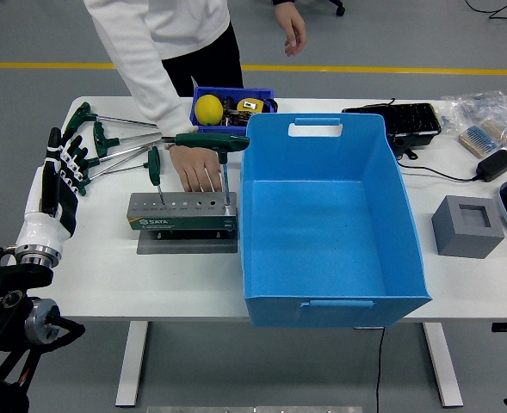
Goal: Lift tool from toolbox,place it in box,lift tool from toolbox,place it in box
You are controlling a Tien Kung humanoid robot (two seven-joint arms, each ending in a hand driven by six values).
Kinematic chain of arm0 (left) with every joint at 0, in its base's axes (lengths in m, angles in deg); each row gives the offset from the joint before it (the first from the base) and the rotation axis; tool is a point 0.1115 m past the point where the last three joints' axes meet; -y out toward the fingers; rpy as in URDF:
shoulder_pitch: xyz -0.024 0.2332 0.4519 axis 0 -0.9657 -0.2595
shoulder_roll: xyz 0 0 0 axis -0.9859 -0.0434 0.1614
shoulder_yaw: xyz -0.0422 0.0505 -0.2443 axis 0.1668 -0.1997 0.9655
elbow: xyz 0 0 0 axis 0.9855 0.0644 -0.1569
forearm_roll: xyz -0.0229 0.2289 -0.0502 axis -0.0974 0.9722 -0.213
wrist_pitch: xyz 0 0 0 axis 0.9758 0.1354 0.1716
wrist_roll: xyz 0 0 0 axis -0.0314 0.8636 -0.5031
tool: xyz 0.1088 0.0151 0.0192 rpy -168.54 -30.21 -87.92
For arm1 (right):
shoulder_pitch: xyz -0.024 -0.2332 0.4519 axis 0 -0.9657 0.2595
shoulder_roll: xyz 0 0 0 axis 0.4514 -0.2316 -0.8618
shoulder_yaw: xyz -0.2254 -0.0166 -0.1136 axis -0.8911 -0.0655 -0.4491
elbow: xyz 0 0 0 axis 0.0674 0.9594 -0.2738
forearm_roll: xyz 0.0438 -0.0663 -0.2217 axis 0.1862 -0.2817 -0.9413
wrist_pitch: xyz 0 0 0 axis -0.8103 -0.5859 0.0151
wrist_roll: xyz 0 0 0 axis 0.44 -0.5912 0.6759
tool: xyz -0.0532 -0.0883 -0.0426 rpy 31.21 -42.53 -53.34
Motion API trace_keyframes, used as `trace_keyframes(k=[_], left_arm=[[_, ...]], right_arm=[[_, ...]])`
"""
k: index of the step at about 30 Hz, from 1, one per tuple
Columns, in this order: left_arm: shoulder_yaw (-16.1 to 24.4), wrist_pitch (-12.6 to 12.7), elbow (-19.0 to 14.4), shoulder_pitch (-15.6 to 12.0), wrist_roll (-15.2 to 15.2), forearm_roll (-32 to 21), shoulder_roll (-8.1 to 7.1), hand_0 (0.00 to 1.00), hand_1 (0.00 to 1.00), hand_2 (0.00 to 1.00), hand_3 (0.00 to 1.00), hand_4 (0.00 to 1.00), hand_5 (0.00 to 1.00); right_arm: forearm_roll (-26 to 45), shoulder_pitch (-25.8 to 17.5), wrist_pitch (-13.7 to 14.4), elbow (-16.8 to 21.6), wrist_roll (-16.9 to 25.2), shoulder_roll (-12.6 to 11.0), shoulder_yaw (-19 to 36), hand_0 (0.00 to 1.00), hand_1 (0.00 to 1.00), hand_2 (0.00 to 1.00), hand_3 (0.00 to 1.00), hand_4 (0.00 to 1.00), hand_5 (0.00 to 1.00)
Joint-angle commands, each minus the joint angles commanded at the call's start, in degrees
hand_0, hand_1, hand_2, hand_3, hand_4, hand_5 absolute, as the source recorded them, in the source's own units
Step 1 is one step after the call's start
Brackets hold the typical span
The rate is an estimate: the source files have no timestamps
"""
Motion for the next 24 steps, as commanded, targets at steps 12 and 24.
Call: trace_keyframes(k=[12,24], left_arm=[[0.18,0.44,-0.07,0.05,0.48,-0.33,0.02,0.998,0.998,0.998,0.998,0.998,0.998],[0.18,3.41,-2.07,1.89,0.34,7.11,-2.28,0.998,0.998,0.998,0.998,0.998,0.998]], right_arm=[[-0.08,0.03,0.0,0.0,0.01,0.02,0.02,0.912,0.802,0.802,0.826,0.998,0.854],[0.05,-0.05,0.0,0.0,0.01,-0.01,0.01,0.913,0.802,0.802,0.825,0.998,0.854]])
